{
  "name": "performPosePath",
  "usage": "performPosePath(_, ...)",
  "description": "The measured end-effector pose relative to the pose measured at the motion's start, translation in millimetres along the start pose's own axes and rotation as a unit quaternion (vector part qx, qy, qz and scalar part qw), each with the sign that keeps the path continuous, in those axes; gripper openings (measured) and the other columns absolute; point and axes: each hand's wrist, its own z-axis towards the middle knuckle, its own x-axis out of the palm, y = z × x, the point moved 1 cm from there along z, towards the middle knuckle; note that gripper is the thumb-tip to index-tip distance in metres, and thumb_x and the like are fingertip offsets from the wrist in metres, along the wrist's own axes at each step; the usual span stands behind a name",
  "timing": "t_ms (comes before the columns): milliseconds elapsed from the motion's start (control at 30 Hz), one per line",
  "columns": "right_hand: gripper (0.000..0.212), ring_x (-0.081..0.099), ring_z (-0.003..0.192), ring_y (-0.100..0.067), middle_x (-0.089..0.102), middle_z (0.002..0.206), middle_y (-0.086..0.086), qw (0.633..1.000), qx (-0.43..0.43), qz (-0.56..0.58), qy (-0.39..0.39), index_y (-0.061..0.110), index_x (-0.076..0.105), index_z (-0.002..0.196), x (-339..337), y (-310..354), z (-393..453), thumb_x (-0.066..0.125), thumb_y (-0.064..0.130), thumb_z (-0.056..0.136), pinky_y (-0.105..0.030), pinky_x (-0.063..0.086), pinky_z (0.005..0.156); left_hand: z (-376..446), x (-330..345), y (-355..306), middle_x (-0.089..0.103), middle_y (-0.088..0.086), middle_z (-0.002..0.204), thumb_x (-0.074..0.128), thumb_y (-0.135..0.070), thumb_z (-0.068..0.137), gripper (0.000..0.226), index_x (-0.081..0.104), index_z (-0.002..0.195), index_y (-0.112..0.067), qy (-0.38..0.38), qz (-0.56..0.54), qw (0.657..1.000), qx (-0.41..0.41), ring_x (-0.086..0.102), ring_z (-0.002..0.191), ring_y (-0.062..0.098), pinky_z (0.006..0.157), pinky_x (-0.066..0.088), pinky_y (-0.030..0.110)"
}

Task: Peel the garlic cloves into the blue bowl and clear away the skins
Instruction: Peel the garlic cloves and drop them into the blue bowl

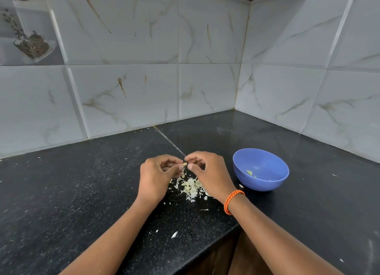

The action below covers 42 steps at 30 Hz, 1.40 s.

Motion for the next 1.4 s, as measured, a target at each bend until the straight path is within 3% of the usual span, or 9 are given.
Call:
performPosePath(167,0.011,0.076,0.089,-0.015,0.080,0.090,0.001,0.980,0.046,0.193,-0.010,0.017,0.083,0.099,0.0,4.1,-7.5,0.078,0.009,0.094,-0.029,0.062,0.081,-2.2,0.8,-0.5,0.080,0.006,0.078,0.085,-0.016,0.094,0.003,0.083,0.095,-0.019,0.000,-0.013,1.000,0.014,0.077,0.067,0.027,0.066,0.066,0.039)
performPosePath(300,0.007,0.074,0.093,-0.015,0.079,0.095,0.001,0.974,0.051,0.220,-0.014,0.014,0.080,0.098,2.0,3.8,-10.7,0.076,0.009,0.095,-0.026,0.058,0.075,-1.8,2.2,2.1,0.077,0.001,0.079,0.087,-0.026,0.093,0.006,0.081,0.090,-0.027,-0.009,0.026,0.999,0.034,0.072,0.066,0.028,0.059,0.061,0.040)
performPosePath(467,0.003,0.079,0.086,-0.024,0.081,0.091,-0.010,0.962,0.059,0.265,-0.028,0.001,0.070,0.101,-3.7,3.0,-6.7,0.067,0.001,0.100,-0.039,0.064,0.074,2.8,1.4,11.3,0.077,-0.013,0.086,0.088,-0.026,0.091,0.015,0.080,0.081,-0.034,-0.015,0.125,0.991,0.054,0.073,0.076,0.010,0.075,0.062,0.044)
performPosePath(633,0.021,0.071,0.066,-0.013,0.076,0.084,0.001,0.990,0.036,0.128,-0.049,0.018,0.082,0.098,-12.0,-9.1,-0.4,0.067,0.004,0.098,-0.020,0.056,0.063,4.2,-0.5,14.7,0.078,-0.019,0.094,0.085,-0.025,0.095,0.012,0.085,0.093,-0.037,-0.009,0.146,0.988,0.057,0.072,0.081,0.006,0.074,0.058,0.032)
performPosePath(733,0.022,0.069,0.073,-0.009,0.073,0.088,0.008,1.000,0.008,-0.010,-0.015,0.024,0.084,0.100,-10.9,-21.2,3.9,0.071,0.007,0.098,-0.014,0.052,0.067,4.5,-1.6,14.6,0.078,-0.019,0.099,0.079,-0.018,0.099,0.022,0.085,0.109,-0.037,-0.009,0.168,0.983,0.068,0.071,0.087,0.005,0.073,0.051,0.022)
performPosePath(867,0.011,0.066,0.075,-0.005,0.074,0.083,0.011,0.992,-0.006,-0.118,0.034,0.023,0.084,0.094,-11.1,-23.4,9.9,0.077,0.014,0.093,-0.018,0.054,0.071,5.6,0.2,17.4,0.079,-0.020,0.099,0.077,-0.019,0.100,0.023,0.085,0.107,-0.039,-0.006,0.191,0.980,0.055,0.071,0.085,0.006,0.080,0.060,0.033)
performPosePath(1100,0.011,0.070,0.068,-0.005,0.073,0.073,0.009,0.989,0.015,-0.126,0.072,0.023,0.079,0.084,-6.7,-24.6,15.9,0.079,0.012,0.084,-0.030,0.064,0.070,6.1,1.2,19.1,0.078,-0.022,0.090,0.074,-0.021,0.100,0.021,0.084,0.104,-0.039,0.005,0.199,0.979,0.042,0.072,0.081,0.005,0.077,0.062,0.038)
performPosePath(1267,0.018,0.070,0.074,-0.005,0.076,0.078,0.010,0.986,0.005,-0.141,0.089,0.026,0.084,0.096,-4.8,-27.3,16.1,0.074,0.012,0.091,-0.022,0.061,0.073,6.7,1.7,21.8,0.078,-0.020,0.087,0.073,-0.019,0.100,0.024,0.084,0.105,-0.040,0.007,0.209,0.977,0.039,0.069,0.078,0.005,0.071,0.058,0.029)
performPosePath(1400,0.013,0.071,0.069,-0.004,0.077,0.076,0.008,0.983,0.004,-0.150,0.105,0.020,0.085,0.088,-8.5,-27.7,20.3,0.077,0.010,0.088,-0.026,0.062,0.072,7.8,2.6,22.8,0.078,-0.022,0.088,0.073,-0.019,0.100,0.024,0.084,0.105,-0.040,0.010,0.215,0.976,0.038,0.069,0.079,0.004,0.070,0.056,0.027)
